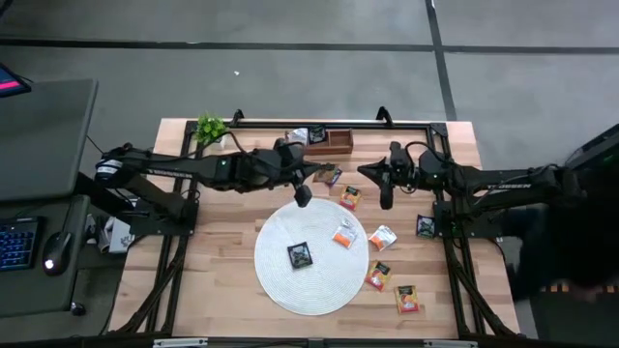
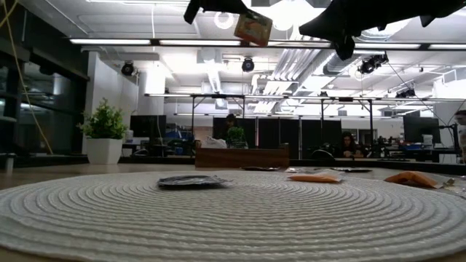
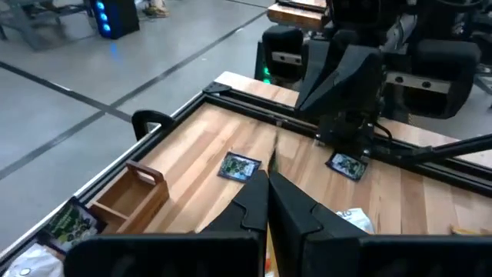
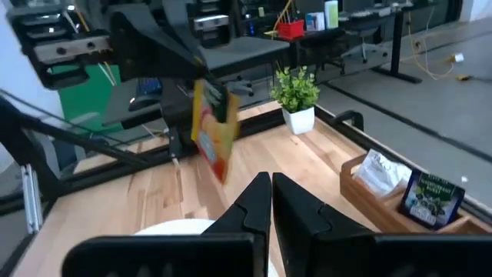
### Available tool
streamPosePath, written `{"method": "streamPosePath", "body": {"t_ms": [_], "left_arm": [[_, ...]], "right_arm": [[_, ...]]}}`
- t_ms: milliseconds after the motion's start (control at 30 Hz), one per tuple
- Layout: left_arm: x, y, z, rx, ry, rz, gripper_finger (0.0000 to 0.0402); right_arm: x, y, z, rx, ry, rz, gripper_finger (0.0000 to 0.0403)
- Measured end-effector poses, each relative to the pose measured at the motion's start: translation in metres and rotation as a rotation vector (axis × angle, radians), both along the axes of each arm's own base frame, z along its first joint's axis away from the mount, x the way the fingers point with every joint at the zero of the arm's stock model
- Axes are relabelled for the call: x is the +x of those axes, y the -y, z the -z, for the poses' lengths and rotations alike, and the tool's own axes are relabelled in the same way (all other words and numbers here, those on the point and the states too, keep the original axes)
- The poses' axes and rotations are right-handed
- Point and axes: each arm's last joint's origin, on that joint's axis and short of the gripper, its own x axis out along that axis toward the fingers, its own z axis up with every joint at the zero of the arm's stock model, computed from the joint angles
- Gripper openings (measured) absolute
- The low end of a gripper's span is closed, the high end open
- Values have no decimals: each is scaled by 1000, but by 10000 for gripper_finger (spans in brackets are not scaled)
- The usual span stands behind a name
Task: Pick & Place Tea
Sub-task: Put the yellow tea bag into the right section of the wooden organizer
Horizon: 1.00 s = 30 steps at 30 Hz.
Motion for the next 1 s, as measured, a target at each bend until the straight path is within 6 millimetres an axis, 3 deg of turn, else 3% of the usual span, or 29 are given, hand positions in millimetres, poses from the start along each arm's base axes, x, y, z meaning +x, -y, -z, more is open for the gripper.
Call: {"method": "streamPosePath", "body": {"t_ms": [300,700,1000], "left_arm": [[3,-4,-4,0,44,48,0],[3,-3,-5,-6,49,78,0],[5,-1,-9,3,88,141,0]], "right_arm": [[1,-2,-1,-32,1,-90,32],[1,6,-18,43,197,-77,215],[22,7,-10,88,236,-161,232]]}}
